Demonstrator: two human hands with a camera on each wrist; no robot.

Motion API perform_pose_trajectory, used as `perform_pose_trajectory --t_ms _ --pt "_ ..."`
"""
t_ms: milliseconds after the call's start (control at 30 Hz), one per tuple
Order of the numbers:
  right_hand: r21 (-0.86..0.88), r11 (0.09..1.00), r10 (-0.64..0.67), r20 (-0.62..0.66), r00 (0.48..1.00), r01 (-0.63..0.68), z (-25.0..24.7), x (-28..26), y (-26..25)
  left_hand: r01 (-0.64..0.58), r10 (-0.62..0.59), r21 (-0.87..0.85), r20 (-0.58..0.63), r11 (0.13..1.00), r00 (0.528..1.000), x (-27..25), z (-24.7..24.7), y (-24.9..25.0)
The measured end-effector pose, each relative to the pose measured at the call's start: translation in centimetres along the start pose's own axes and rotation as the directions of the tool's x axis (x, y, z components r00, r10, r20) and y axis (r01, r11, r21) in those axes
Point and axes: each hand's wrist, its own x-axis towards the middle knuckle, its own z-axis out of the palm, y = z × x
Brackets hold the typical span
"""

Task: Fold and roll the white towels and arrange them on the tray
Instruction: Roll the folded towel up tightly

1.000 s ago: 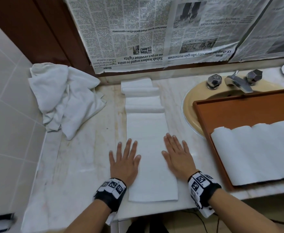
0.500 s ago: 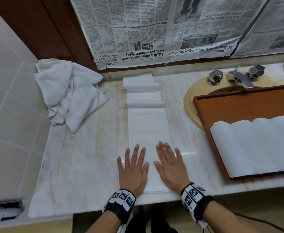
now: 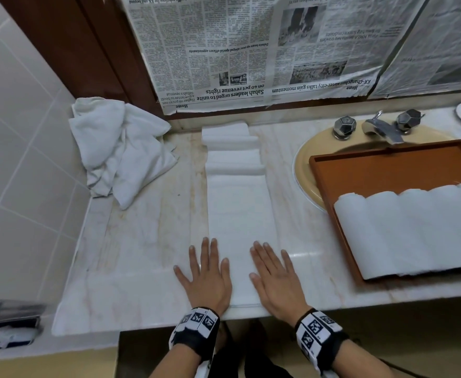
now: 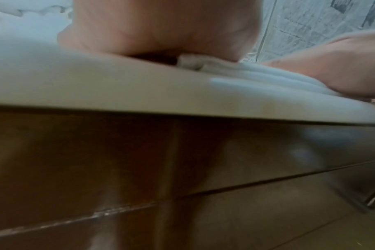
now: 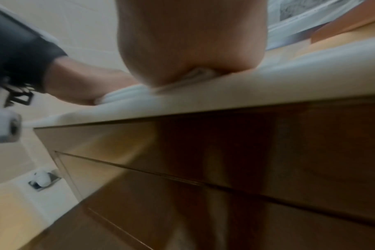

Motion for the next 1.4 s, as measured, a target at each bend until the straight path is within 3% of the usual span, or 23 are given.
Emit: perform_pose_trajectory --t_ms 167,300,400,500,667,867,967,1033,1167,1233,1400 --pt "0.096 0.994 0.059 -0.116 0.991 -0.048 -0.6 -1.2 2.0 -0.045 0.045 -0.006 0.058 0.999 0.997 0.0 -0.8 -0.7" --pt "0.154 0.987 -0.011 -0.270 0.963 0.054 -1.7 -4.0 2.2 -0.241 0.241 -0.115 -0.016 0.964 0.970 -1.6 -1.5 -2.6" --pt "0.154 0.971 -0.147 -0.217 0.965 0.183 -1.8 -6.1 2.0 -0.524 0.510 -0.154 -0.123 0.838 0.851 -3.2 -0.9 -4.5" --pt "0.113 0.969 -0.200 -0.155 0.967 0.218 -1.6 -6.6 1.9 -0.655 0.647 -0.088 -0.103 0.750 0.755 -4.1 -0.2 -5.5" --pt "0.086 0.959 -0.257 -0.126 0.958 0.269 -2.4 -6.1 1.1 -0.713 0.710 0.014 -0.115 0.701 0.695 -3.8 -0.3 -5.9" --pt "0.088 0.948 -0.300 -0.070 0.951 0.306 -2.7 -6.5 1.4 -0.730 0.735 0.082 -0.084 0.678 0.673 -4.1 -0.9 -5.5" --pt "0.097 0.942 -0.320 -0.041 0.947 0.322 -2.9 -6.5 1.5 -0.727 0.734 0.105 -0.046 0.678 0.678 -4.7 -1.0 -5.4" --pt "0.169 0.950 -0.263 -0.019 0.964 0.263 -3.3 -6.1 1.6 -0.708 0.709 0.050 -0.067 0.705 0.702 -4.7 -1.1 -5.5" --pt "0.477 0.877 0.030 0.070 0.997 -0.059 -4.6 -4.3 1.9 -0.582 0.576 -0.125 -0.081 0.804 0.813 -3.7 -2.0 -5.0" --pt "0.543 0.827 0.086 0.128 0.988 -0.142 -5.2 -3.5 2.0 -0.476 0.477 -0.246 -0.060 0.844 0.877 -3.3 -2.7 -4.5" --pt "0.526 0.843 0.076 0.091 0.993 -0.112 -5.2 -3.4 1.5 -0.336 0.345 -0.205 0.010 0.919 0.938 -2.9 -2.7 -2.9"
